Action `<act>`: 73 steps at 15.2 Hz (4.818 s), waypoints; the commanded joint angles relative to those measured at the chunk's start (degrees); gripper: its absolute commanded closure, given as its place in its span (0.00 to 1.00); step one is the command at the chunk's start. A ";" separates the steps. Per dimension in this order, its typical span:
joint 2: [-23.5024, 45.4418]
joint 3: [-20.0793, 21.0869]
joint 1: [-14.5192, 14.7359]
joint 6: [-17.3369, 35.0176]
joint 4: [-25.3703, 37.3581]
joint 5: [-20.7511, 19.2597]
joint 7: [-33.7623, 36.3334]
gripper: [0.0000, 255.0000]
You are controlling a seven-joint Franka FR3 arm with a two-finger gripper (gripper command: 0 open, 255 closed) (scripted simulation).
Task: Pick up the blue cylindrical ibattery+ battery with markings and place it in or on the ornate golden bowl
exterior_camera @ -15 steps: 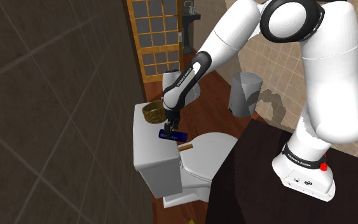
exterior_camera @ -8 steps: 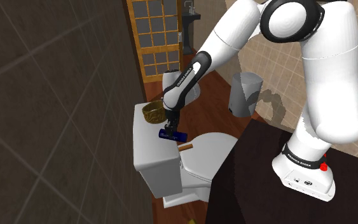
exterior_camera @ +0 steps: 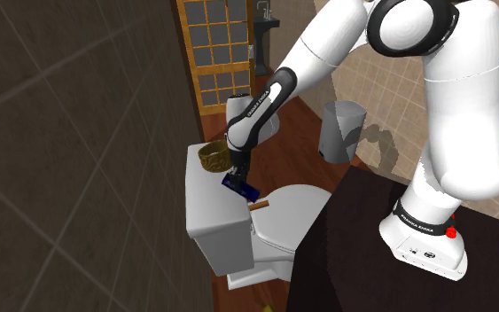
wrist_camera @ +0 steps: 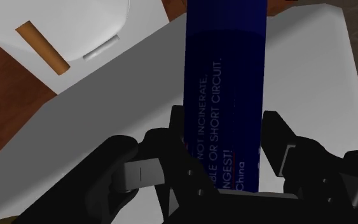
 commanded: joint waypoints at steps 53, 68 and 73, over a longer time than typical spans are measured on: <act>24.13 -4.25 -7.52 -41.46 64.37 -4.54 -1.72 1.00; 26.18 -4.18 -7.43 -35.63 60.53 -4.27 -2.67 1.00; 26.17 -4.18 -7.43 -35.62 60.50 -4.27 -2.67 0.00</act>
